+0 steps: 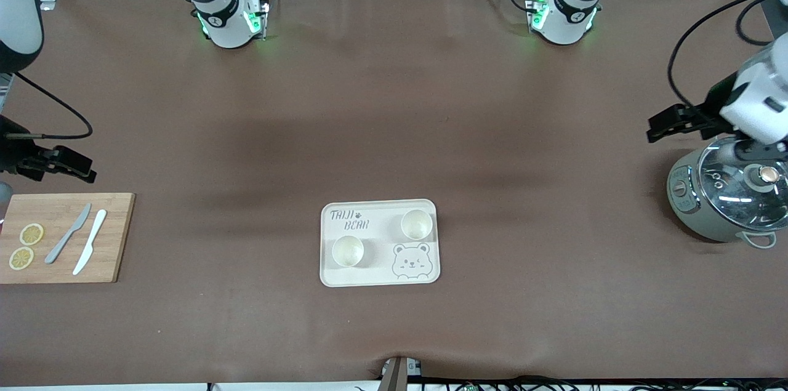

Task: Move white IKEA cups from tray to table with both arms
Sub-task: 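Reach both grippers down toward the two white cups on the tray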

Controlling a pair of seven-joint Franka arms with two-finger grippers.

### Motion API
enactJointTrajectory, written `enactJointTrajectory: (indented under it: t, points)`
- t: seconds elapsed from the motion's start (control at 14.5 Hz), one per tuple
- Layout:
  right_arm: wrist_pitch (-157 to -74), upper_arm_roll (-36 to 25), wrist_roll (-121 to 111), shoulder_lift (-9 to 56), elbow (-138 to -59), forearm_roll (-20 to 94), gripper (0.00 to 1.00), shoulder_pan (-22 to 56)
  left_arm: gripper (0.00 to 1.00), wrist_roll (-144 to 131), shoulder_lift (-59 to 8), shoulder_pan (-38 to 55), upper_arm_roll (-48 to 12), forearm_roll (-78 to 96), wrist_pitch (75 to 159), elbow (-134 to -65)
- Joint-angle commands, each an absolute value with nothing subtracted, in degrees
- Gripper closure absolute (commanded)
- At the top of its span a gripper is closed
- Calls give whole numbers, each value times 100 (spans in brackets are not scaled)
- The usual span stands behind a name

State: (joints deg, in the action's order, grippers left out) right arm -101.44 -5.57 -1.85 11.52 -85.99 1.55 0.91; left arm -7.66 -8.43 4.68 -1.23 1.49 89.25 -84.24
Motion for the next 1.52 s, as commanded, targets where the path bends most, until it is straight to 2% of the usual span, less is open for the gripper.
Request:
enactJointTrajectory:
  t: [0.0, 0.28, 0.48, 0.76, 0.9, 1.04, 1.18, 1.45]
  points:
    - [-10142, -492, -184, 1230, -8411, 343, 0, 175, 0, -1044, -1159, 711, -193, 167, 8921, -8332]
    - [-10432, -492, -53, 1590, -8411, 499, 0, 255, 0, -2063, -1888, 1185, -202, 176, 9131, -7850]
    - [-10695, -492, 131, 1819, -8464, 1388, 0, 412, 0, -2916, -2275, 1519, -193, 211, 9692, -7761]
    - [-11240, -501, 816, 1969, -8429, 917, 0, 1027, 0, -3821, -2741, 1871, -193, 211, 10474, -7770]
    - [-11809, -501, 1342, 2213, -8437, 494, 0, 1282, 0, -4260, -2970, 2021, -193, 211, 10896, -7770]
    - [-12233, -501, 1966, 2442, -8446, 457, 0, 1686, 0, -4674, -3163, 2118, -193, 211, 11318, -7770]
    - [-12287, -501, 2188, 2680, -8420, 448, 0, 1862, 0, -5026, -3418, 2276, -193, 211, 11749, -7770]
    - [-12893, -501, 2565, 3110, -8420, 457, 0, 2214, 0, -5465, -3761, 2618, -185, 202, 12347, -7770]
